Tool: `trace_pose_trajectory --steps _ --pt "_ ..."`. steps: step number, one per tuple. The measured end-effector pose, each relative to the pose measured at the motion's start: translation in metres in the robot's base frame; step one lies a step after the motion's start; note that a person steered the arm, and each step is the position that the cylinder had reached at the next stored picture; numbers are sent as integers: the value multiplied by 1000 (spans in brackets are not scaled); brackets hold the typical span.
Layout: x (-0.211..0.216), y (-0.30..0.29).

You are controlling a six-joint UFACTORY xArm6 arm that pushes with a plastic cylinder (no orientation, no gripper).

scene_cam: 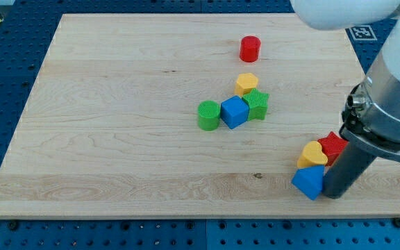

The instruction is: Push blue triangle beside green circle

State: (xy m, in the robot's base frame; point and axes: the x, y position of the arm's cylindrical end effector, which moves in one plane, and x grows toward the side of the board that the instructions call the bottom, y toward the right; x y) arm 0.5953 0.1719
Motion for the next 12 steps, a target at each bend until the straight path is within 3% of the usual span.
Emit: trace_pose_trajectory --steps 4,10,12 --pt "-12 -21" --pt "-14 -118" --pt "-17 -110"
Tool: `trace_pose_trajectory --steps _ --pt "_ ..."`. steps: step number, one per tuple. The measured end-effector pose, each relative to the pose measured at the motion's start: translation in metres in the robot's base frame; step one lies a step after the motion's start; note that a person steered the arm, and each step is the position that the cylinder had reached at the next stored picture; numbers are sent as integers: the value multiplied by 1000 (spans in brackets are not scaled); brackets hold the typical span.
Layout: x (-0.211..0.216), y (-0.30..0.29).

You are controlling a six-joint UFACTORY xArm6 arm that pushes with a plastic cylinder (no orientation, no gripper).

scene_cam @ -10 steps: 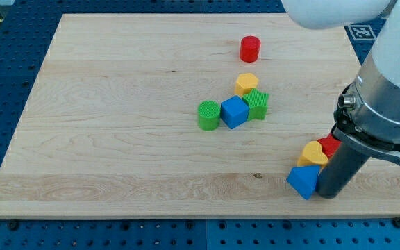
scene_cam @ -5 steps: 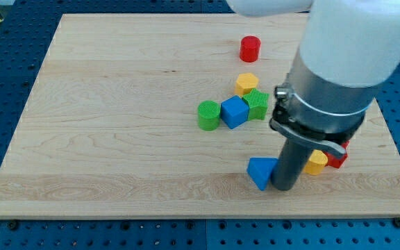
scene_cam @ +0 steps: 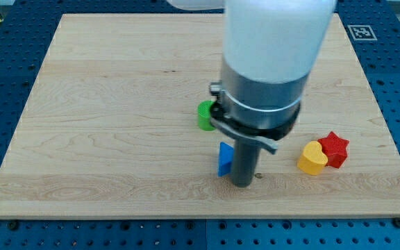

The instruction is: Push blue triangle beside green circle

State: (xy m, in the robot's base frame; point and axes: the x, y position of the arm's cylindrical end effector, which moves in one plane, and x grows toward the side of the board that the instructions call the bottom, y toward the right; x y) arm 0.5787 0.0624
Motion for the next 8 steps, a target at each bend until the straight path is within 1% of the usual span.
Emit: trace_pose_trajectory --steps 1,2,3,4,6,7,8 --pt "0 8" --pt "-7 -13" --pt "-22 -22" --pt "-25 -25" --pt "-27 -67" --pt "-28 -56" --pt "-28 -26"
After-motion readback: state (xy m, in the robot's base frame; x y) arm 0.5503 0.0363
